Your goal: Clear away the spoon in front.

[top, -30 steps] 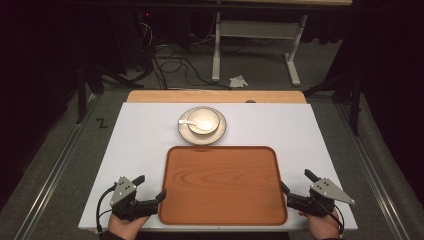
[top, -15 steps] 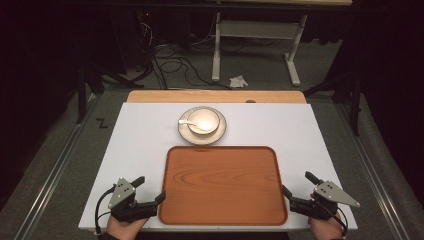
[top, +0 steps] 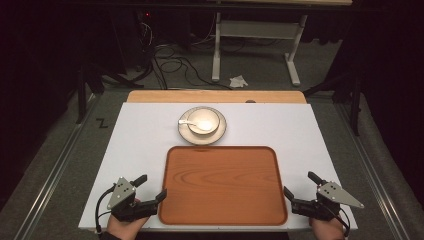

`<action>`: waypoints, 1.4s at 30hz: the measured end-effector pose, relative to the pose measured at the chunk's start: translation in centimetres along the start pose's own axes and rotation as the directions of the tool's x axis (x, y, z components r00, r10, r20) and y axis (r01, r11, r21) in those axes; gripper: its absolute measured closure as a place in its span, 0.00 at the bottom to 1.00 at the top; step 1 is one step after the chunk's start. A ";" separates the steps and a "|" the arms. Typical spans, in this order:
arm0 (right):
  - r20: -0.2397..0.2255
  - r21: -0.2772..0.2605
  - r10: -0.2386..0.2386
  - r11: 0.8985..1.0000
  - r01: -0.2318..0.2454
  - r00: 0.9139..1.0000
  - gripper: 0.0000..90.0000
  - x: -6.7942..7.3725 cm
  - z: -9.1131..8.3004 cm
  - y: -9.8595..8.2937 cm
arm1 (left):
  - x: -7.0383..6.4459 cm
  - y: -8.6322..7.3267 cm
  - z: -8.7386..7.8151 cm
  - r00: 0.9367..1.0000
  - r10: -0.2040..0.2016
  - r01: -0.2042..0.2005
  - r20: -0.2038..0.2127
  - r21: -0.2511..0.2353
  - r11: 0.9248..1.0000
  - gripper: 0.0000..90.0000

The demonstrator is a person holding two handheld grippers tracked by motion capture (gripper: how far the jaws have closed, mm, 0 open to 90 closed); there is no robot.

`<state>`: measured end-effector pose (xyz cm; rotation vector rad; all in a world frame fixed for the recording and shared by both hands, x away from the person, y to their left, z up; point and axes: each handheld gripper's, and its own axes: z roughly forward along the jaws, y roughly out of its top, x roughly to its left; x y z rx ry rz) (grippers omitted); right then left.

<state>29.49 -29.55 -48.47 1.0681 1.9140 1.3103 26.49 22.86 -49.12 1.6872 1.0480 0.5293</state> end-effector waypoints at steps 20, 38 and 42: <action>0.005 -0.004 -0.030 1.000 0.030 1.000 0.01 -0.2 -0.1 -0.1 | -0.1 4.5 3.6 0.999 0.045 -0.045 0.010 -0.006 0.999 0.12; -0.005 -0.015 -0.028 0.999 0.028 1.000 0.01 -0.5 -0.2 -0.4 | 1.4 8.7 8.5 0.999 0.038 -0.037 -0.024 0.022 0.999 0.16; -0.004 -0.020 -0.023 1.000 0.023 1.000 0.01 -0.7 -0.3 -0.4 | 2.0 9.5 9.6 0.999 0.036 -0.035 -0.035 0.033 0.999 0.16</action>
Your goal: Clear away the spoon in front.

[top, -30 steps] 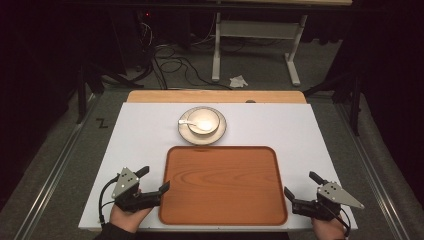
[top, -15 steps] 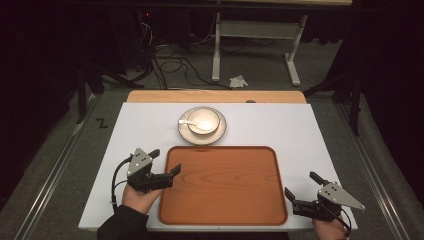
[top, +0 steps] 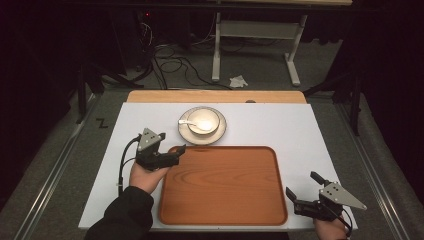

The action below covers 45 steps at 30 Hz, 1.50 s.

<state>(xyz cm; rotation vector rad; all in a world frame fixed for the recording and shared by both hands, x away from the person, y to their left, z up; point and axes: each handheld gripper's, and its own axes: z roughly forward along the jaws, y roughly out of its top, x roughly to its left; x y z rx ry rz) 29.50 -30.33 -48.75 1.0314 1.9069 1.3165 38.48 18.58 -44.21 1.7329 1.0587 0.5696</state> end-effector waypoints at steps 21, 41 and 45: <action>-0.010 0.000 0.014 1.000 -0.014 1.000 0.01 -0.1 0.0 -0.2 | 4.1 2.0 6.4 0.995 -0.091 0.093 -0.034 0.068 0.993 0.18; -0.020 -0.002 0.017 1.000 -0.017 1.000 0.01 0.0 0.1 -0.3 | 5.9 3.3 10.3 0.976 -0.216 0.218 -0.031 0.167 0.962 0.33; -0.022 -0.004 0.013 1.000 -0.013 1.000 0.01 0.0 0.0 -0.3 | 5.9 3.2 10.5 0.972 -0.234 0.232 -0.014 0.175 0.957 0.40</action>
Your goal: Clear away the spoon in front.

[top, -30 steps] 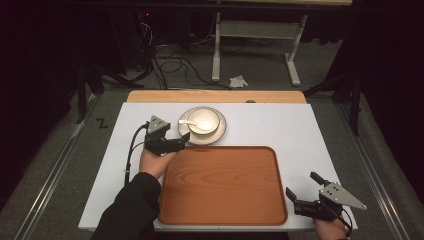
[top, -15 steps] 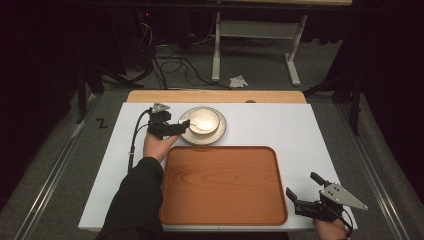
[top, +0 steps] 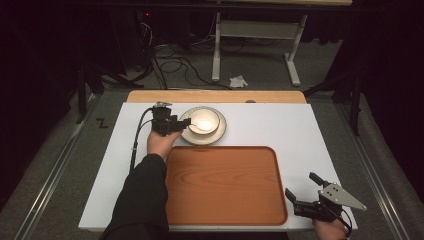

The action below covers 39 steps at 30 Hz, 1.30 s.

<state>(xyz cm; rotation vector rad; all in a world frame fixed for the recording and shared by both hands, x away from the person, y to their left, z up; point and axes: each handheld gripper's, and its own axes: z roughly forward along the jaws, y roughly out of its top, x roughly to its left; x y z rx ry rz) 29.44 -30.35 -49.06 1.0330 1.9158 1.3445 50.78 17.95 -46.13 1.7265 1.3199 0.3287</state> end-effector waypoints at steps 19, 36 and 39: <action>-0.004 0.008 -0.007 1.000 0.007 1.000 0.01 0.2 0.1 0.0 | 1.6 -1.0 0.2 0.986 -0.128 0.124 0.111 0.037 0.992 0.72; -0.005 0.008 -0.008 1.000 0.008 1.000 0.02 0.3 0.2 0.0 | -0.3 -0.7 -1.3 0.980 -0.021 0.025 0.195 -0.014 1.000 0.95; -0.005 0.006 -0.008 1.000 0.008 1.000 0.02 0.3 0.1 0.0 | -1.2 -0.9 -1.3 0.983 0.045 -0.042 0.180 -0.023 0.999 0.95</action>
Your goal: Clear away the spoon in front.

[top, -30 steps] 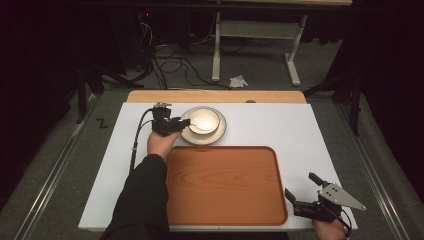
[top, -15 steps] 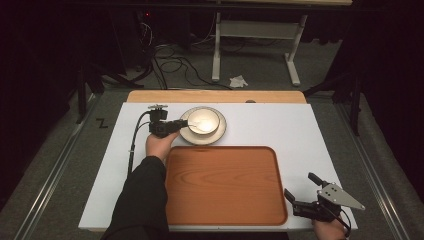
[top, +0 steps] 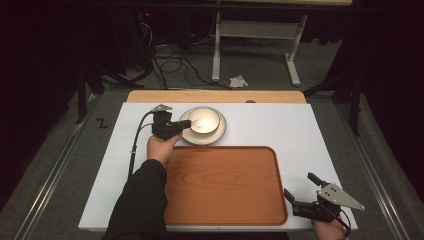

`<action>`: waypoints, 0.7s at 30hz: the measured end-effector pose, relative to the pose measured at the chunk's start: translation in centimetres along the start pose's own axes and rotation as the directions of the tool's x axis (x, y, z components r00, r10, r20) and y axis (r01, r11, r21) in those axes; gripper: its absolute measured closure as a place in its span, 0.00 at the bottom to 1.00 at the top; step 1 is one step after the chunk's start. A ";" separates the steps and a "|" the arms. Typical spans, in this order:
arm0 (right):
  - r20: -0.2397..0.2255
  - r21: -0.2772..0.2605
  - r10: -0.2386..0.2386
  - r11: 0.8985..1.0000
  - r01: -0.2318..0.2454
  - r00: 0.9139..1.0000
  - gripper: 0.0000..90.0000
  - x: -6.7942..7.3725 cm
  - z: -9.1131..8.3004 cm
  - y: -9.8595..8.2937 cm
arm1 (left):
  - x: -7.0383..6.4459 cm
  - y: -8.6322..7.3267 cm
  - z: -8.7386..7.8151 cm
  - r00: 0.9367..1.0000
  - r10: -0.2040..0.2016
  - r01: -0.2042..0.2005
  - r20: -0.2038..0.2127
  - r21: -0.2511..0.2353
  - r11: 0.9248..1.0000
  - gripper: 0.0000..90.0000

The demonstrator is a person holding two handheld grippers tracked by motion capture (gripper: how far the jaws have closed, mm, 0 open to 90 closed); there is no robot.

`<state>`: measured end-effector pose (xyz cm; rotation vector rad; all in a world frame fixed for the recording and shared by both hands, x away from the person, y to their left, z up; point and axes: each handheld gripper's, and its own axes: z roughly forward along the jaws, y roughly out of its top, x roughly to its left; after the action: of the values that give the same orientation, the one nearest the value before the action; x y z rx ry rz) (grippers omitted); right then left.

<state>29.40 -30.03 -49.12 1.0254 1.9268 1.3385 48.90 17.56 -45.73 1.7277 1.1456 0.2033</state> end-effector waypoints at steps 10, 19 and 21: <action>0.002 0.002 0.007 1.000 -0.007 1.000 0.03 -0.1 0.1 -0.1 | -1.1 0.0 0.0 0.998 0.065 -0.065 -0.020 0.000 0.998 0.95; 0.001 -0.001 0.007 1.000 -0.007 1.000 0.03 -0.1 0.1 -0.1 | -2.0 0.1 -0.5 0.995 0.095 -0.095 -0.032 -0.011 0.995 0.95; -0.002 0.001 0.012 1.000 -0.012 1.000 0.03 -0.1 0.1 -0.1 | -2.2 0.1 -0.7 0.994 0.105 -0.106 -0.032 -0.013 0.994 0.95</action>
<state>29.50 -30.03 -49.24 1.0379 1.9261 1.3450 47.36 16.33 -44.53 1.7795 1.0736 0.3033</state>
